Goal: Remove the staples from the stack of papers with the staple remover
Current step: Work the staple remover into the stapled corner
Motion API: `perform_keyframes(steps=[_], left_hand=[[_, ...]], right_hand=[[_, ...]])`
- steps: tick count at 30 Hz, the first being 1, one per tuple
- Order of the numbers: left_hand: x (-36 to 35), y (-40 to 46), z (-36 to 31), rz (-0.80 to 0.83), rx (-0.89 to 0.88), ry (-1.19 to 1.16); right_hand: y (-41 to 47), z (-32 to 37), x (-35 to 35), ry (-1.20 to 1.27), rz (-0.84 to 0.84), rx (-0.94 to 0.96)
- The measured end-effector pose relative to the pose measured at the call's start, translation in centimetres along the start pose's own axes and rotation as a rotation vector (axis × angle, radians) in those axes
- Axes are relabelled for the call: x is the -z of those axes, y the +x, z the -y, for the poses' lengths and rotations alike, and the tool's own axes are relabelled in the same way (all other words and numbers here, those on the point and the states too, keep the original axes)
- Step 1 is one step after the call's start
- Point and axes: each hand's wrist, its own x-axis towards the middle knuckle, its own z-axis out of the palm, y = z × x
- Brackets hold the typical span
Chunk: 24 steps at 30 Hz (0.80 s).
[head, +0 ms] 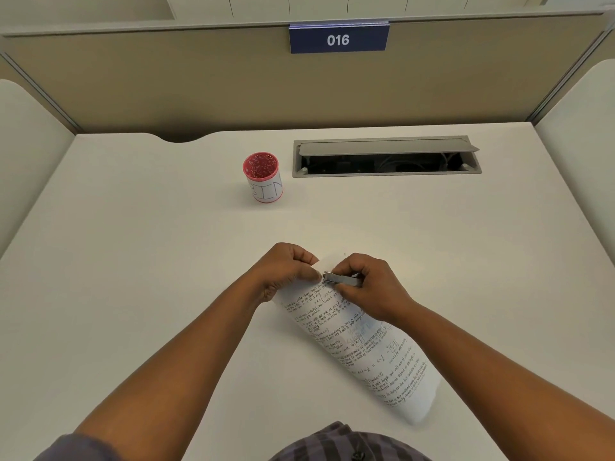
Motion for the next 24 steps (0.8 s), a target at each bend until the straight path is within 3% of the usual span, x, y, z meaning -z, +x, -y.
perform_keyframes(steps=[9,20,24], left_hand=[[-0.3,-0.4,-0.4,-0.005,0.004,0.008],[-1.3,-0.6,-0.6,-0.045,-0.012,0.096],[-1.3,-0.5,-0.5,-0.054,-0.014,0.093]], right_hand=[[-0.1,0.3,0.3,-0.041,-0.018,0.031],[-0.1,1.2,0.2,-0.349,0.013,0.214],[0.0,1.5,-0.2,-0.277,-0.024,0.089]])
